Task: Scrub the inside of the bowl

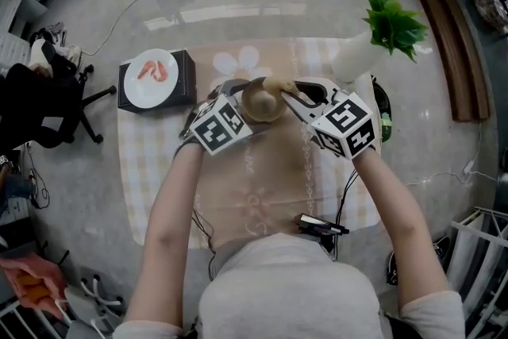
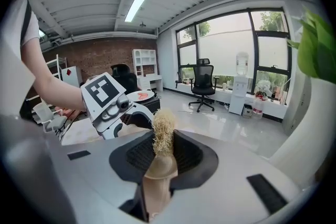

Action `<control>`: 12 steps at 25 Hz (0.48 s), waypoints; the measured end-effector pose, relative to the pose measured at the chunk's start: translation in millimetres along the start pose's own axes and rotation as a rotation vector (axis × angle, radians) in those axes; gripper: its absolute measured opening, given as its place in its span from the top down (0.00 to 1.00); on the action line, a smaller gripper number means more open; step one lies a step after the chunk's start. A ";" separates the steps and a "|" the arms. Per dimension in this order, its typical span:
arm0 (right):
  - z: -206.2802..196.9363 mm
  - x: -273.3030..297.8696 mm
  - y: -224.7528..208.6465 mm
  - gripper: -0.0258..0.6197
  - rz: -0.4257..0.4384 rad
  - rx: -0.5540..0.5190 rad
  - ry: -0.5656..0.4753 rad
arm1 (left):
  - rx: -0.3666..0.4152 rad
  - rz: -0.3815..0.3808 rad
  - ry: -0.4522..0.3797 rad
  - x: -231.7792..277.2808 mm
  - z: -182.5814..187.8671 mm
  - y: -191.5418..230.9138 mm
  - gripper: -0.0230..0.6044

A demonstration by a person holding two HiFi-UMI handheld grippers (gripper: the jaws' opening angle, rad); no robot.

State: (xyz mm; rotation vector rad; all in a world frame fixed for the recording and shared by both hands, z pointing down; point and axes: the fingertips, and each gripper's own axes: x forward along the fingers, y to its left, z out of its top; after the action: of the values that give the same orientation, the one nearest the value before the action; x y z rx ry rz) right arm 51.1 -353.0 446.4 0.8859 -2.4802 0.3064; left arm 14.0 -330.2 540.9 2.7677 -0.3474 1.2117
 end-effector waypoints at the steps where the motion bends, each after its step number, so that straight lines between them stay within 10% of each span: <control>1: -0.4 1.0 -0.1 0.82 0.001 0.001 0.000 | 0.001 0.005 0.004 2.4 -1.2 1.6 0.28; 12: 4.2 22.5 -5.7 0.82 0.011 -0.023 0.020 | 0.023 0.032 0.034 11.5 -5.9 5.2 0.29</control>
State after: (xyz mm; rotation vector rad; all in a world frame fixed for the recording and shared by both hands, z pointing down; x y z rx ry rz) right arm 38.1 -370.9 454.6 0.8563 -2.4664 0.2878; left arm 16.1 -336.0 553.4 2.7676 -0.3783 1.2758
